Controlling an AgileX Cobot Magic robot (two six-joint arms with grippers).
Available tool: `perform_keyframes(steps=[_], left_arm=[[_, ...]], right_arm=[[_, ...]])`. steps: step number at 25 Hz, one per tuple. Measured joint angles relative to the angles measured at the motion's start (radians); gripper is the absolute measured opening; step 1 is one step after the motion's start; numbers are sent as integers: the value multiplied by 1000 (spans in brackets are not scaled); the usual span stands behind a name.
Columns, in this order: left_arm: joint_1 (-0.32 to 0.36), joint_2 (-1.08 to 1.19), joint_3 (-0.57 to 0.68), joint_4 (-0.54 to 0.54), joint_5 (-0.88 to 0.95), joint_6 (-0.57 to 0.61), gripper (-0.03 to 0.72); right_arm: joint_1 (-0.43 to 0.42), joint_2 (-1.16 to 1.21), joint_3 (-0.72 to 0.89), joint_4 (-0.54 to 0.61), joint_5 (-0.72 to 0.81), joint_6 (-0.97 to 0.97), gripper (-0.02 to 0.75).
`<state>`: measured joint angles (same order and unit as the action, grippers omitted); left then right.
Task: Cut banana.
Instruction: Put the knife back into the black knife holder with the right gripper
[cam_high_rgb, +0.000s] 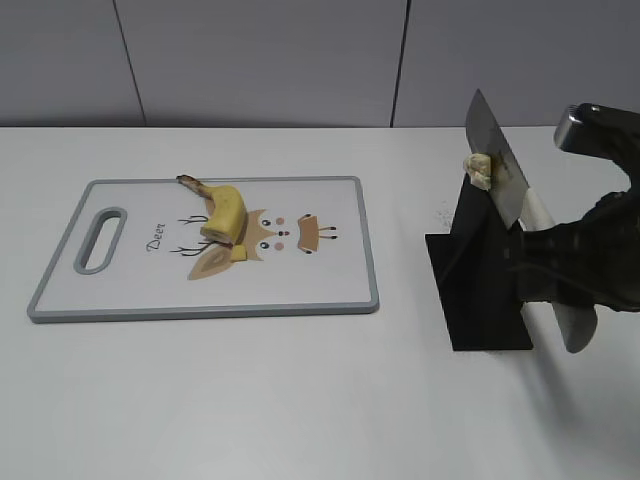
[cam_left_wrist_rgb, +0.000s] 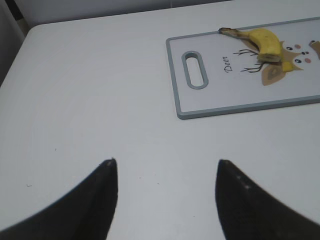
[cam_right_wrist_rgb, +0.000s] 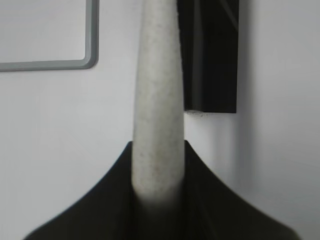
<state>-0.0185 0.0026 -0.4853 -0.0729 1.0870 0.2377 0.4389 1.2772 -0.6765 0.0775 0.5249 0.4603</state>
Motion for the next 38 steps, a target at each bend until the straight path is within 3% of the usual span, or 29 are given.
perform_keyframes(steps=[16,24,38], left_arm=[[0,0,0,0,0,0,591],[0,0,0,0,0,0,591],[0,0,0,0,0,0,591]], right_arm=[[2,26,-15,-38,46,-27,173],[2,27,-21,70,108,-3,173],[2,183,-141,70,235,-57,172]])
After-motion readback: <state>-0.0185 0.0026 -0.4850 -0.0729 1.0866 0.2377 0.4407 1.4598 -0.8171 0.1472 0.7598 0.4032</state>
